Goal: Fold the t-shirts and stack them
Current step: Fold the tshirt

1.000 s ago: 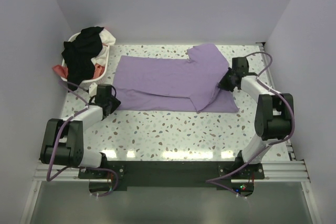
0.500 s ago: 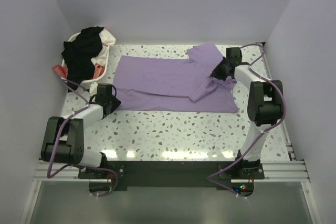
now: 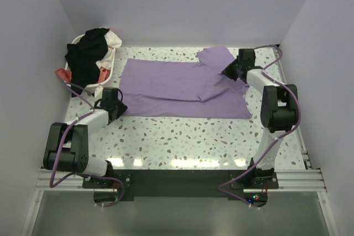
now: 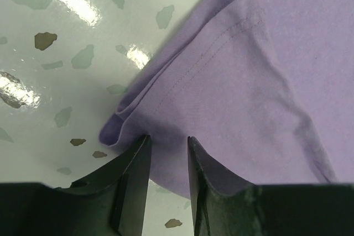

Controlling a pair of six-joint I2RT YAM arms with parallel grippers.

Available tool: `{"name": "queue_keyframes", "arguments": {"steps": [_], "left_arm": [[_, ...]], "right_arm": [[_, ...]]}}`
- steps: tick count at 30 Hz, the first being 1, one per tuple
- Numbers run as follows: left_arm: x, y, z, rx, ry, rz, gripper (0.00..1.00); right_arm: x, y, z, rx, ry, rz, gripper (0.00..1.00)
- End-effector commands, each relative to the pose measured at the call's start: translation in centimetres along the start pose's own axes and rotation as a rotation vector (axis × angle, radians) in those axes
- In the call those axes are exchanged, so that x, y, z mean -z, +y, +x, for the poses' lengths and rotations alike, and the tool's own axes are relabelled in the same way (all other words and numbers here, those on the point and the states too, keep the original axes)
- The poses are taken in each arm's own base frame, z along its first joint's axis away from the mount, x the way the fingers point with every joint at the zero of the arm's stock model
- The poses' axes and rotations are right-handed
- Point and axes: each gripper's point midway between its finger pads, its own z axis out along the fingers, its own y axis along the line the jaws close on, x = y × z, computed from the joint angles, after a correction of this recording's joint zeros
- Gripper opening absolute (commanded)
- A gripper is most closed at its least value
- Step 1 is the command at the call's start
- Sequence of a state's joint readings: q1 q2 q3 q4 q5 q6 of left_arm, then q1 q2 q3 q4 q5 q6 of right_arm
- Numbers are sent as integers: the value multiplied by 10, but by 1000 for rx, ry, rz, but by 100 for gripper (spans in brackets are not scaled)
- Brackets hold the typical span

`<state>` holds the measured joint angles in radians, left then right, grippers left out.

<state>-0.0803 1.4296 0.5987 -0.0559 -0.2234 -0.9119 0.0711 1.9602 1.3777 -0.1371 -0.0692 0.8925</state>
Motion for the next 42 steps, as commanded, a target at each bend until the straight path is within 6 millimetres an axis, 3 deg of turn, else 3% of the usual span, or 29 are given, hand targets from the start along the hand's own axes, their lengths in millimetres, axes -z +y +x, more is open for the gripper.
{"name": "queue_keyframes", "arguments": {"steps": [1,8,17,30,37,40,42], "left_arm": [[1,-9,-12,-20,-33,9,37],[2,-9,-13,-26,-35,9,37],[5,-8,-16,-33,-43,4,37],[6,-4,-15,-39,-44,-6,37],[7,-3,-14,-38,-43,-4,38],[7,-3,-14,-41,-44,-3,38],[7,-3,-14,-42,-44,-1,38]], "right_arm": [[18,16,-29,-32,-113,-34,0],[22,2,-30,-85,-143,-46,0],[27,16,-49,-111,-196,-109,0],[25,17,-51,-133,-217,-194,1],[13,23,-49,-67,-169,-213,19],[12,31,-52,11,-152,-209,38],[9,23,-47,64,-115,-160,44]]}}
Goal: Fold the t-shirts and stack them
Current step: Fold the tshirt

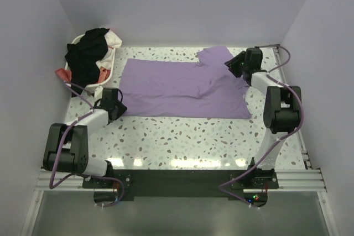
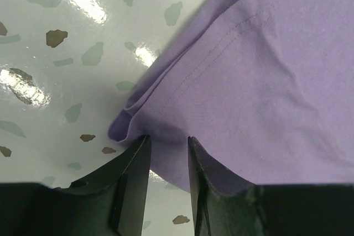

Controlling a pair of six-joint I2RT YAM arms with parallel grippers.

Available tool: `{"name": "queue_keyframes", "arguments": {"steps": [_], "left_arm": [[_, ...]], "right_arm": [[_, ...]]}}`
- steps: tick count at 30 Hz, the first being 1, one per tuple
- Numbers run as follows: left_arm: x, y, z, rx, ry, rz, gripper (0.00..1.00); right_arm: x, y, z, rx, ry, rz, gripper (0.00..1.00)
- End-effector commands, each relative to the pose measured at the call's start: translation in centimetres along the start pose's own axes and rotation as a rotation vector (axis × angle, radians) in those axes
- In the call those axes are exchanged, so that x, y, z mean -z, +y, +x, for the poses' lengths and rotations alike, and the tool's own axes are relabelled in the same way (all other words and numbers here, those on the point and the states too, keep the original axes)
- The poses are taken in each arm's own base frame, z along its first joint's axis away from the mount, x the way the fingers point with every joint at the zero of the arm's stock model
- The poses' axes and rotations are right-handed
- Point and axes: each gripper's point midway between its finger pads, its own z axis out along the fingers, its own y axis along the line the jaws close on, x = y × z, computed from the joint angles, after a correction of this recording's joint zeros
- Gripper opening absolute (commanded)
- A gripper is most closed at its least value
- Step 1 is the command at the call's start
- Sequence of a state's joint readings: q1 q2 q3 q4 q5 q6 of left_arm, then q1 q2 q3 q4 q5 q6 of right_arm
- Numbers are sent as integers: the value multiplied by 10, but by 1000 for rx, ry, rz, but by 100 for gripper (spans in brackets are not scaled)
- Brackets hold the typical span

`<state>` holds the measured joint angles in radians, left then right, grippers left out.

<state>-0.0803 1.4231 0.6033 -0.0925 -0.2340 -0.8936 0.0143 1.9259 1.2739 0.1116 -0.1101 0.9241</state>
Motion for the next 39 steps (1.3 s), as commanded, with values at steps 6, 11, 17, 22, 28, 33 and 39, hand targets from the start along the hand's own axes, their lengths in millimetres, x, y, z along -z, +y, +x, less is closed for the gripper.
{"name": "queue_keyframes", "arguments": {"steps": [6,11,17,22,28,33,39], "left_arm": [[6,-11,-17,-13,-53,34,38],[6,-13,-18,-12,-55,38,38],[5,-13,-15,-8,-45,45,38],[6,-14,-14,-9,-44,49,38],[5,-15,-14,-10,-43,54,38],[5,-16,-15,-11,-43,59,38],[3,-16,-14,-10,-40,56,38]], "right_arm": [[19,32,7,434,34,89,44],[21,40,57,657,131,159,43],[8,38,112,866,222,198,37],[-5,26,136,929,280,257,32],[-12,15,144,952,304,275,33],[-12,12,149,957,324,270,34],[-9,15,156,967,331,257,38]]}}
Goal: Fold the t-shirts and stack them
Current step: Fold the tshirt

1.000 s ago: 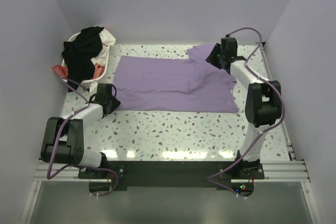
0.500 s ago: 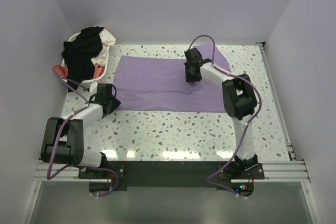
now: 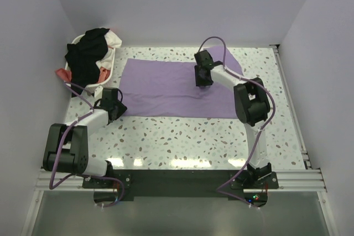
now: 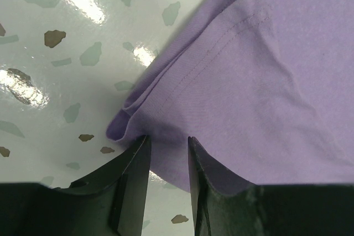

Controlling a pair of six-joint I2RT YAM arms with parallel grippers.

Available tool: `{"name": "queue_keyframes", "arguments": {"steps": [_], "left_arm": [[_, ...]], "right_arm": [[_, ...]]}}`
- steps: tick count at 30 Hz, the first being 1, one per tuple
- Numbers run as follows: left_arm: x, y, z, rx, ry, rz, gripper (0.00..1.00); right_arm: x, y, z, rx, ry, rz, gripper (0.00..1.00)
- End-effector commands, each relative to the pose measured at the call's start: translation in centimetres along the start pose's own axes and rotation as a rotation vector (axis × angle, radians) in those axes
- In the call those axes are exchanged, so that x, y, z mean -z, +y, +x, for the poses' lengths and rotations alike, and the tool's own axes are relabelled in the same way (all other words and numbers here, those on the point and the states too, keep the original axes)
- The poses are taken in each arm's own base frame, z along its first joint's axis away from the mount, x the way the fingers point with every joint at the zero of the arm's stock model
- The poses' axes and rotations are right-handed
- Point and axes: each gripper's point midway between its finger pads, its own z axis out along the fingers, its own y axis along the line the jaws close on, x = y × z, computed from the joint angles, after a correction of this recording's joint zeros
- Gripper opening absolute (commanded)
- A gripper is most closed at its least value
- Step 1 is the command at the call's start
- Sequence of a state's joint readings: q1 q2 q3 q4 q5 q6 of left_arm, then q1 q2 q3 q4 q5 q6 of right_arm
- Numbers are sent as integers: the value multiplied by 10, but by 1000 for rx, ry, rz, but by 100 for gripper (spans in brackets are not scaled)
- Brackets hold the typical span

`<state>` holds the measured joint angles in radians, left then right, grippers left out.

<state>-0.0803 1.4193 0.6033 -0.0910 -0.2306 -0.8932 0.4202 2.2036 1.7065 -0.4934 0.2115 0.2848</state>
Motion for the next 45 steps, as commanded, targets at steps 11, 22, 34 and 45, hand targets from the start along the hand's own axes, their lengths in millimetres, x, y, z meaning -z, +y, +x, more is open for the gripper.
{"name": "queue_keyframes", "arguments": {"steps": [11,22,34,45], "left_arm": [[1,-13,-11,-16,-33,47,38],[1,-12,-12,-18,-36,42,38],[2,-10,-13,-20,-36,37,38],[1,-9,-12,-19,-34,36,38]], "right_arm": [[3,6,5,34,-5,0,38],[6,9,-5,5,-19,-1,15],[24,14,-27,-50,-96,-33,5],[36,21,-57,-100,-195,-72,5]]}}
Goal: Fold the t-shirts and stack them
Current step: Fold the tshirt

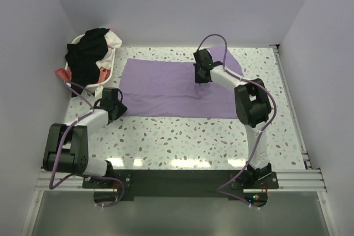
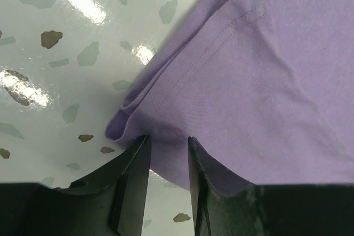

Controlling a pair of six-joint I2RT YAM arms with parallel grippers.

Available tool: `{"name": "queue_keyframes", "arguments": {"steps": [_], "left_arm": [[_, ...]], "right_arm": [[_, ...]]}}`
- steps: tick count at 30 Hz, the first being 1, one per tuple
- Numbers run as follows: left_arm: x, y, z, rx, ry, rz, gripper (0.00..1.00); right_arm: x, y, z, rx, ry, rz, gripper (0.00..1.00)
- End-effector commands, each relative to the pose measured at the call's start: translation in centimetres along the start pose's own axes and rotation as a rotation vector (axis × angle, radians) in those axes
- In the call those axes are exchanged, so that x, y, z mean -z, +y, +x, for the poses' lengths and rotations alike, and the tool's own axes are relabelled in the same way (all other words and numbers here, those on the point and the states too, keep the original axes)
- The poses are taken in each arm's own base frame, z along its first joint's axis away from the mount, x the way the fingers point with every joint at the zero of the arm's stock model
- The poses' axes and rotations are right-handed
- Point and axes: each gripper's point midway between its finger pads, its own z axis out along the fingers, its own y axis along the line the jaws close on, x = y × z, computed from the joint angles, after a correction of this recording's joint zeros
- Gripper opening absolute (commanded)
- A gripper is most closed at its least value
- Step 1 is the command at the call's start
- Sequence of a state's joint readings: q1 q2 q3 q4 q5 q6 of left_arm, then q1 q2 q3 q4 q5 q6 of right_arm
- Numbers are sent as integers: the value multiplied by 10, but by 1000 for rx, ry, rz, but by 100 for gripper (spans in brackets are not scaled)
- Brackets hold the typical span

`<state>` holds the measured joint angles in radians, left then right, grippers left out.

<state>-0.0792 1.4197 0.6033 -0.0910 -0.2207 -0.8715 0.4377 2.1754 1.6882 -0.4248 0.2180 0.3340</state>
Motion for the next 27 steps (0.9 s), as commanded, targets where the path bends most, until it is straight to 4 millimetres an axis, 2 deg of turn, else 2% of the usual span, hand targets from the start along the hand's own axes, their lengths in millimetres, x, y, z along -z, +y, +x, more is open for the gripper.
{"name": "queue_keyframes", "arguments": {"steps": [1,9,13,16,18,20,22,25,27], "left_arm": [[1,-9,-13,0,-41,29,38],[2,-7,-13,-2,-41,25,38],[4,-8,-15,-3,-48,28,38],[7,-13,-17,-3,-50,51,41],[11,-19,-22,-4,-58,72,43],[18,-25,-29,-4,-74,97,46],[27,-33,-40,2,-100,115,47],[39,-41,-52,15,-130,140,48],[41,-42,-54,23,-137,148,49]], "right_arm": [[25,12,-43,-52,-122,-48,5],[22,16,-49,-120,-180,-73,5],[21,21,-49,-128,-189,-104,9],[25,22,-52,-132,-191,-126,28],[31,22,-55,-142,-195,-136,46],[44,18,-61,-159,-202,-152,59],[61,7,-68,-190,-212,-144,63],[85,-16,-59,-255,-183,-127,65],[92,-28,-45,-305,-159,-118,66]]}}
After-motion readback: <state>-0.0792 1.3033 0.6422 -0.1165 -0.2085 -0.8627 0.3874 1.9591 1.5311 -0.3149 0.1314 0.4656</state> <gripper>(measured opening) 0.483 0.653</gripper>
